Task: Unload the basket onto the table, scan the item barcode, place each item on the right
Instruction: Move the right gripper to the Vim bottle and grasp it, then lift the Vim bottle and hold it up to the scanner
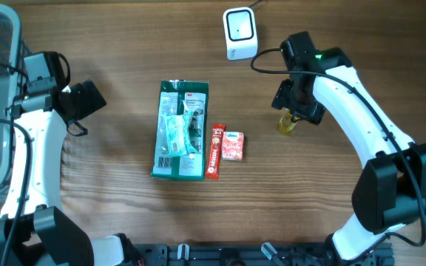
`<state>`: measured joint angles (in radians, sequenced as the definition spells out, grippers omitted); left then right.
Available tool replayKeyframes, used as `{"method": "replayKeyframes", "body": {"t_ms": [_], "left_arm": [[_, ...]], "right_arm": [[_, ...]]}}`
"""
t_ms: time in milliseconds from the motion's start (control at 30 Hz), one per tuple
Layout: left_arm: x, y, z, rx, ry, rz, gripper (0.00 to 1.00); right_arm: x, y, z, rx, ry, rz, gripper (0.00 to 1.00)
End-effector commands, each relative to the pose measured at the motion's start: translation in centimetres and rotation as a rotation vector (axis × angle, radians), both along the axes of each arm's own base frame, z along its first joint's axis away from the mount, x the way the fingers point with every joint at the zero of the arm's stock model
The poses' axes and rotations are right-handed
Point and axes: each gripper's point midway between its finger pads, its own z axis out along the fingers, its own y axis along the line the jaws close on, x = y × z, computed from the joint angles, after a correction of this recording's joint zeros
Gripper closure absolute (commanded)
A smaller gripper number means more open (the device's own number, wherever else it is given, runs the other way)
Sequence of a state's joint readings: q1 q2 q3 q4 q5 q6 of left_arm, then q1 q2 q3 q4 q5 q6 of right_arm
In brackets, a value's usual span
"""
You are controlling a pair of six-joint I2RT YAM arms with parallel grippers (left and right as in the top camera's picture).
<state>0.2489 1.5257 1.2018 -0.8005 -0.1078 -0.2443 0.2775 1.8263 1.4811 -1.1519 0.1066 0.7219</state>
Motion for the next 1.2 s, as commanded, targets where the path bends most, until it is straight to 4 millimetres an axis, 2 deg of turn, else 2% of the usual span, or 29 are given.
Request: {"method": "replayKeyframes", "body": {"t_ms": [0,100,167,300,367,467,567,667,733,767,900,1167], "left_arm": [[0.2,0.3,0.6,0.012,-0.015,-0.006,0.00],[0.2,0.3,0.6,0.012,-0.015,-0.006,0.00],[0.2,0.3,0.6,0.012,-0.015,-0.006,0.00],[0.2,0.3,0.6,0.012,-0.015,-0.006,0.00],[0.2,0.3,0.6,0.012,-0.015,-0.006,0.00],[0.2,0.3,0.6,0.012,-0.015,-0.006,0.00],[0.2,0.3,0.6,0.012,-0.015,-0.006,0.00],[0.2,0.3,0.6,0.012,-0.015,-0.006,0.00],[0.2,0.3,0.6,0.012,-0.015,-0.006,0.00],[0.2,0.3,0.6,0.012,-0.015,-0.006,0.00],[0.2,0.3,0.6,0.012,-0.015,-0.006,0.00],[0.2,0.3,0.6,0.012,-0.015,-0.006,0.00]], "right_arm": [[0.0,-1.0,-0.3,-0.029,0.007,-0.027,0.31],[0.0,-1.0,-0.3,-0.026,0.008,-0.027,0.35],[0.0,-1.0,-0.3,-0.026,0.007,-0.027,0.44],[0.0,-1.0,-0.3,-0.025,0.007,-0.027,0.48],[0.0,-0.9,-0.3,-0.022,0.009,-0.023,0.54],[0.5,0.2,0.8,0.035,-0.013,0.043,0.62],[0.6,0.4,2.6,0.067,-0.058,0.055,0.62],[0.3,2.2,5.8,0.207,-0.134,0.175,0.63],[-0.3,4.6,9.2,0.392,-0.218,0.346,0.63],[-1.1,6.1,11.6,0.521,-0.279,0.464,0.62],[-4.8,10.1,19.0,0.899,-0.477,0.819,0.62],[-8.5,12.6,25.4,1.300,-0.576,0.967,0.70]]}}
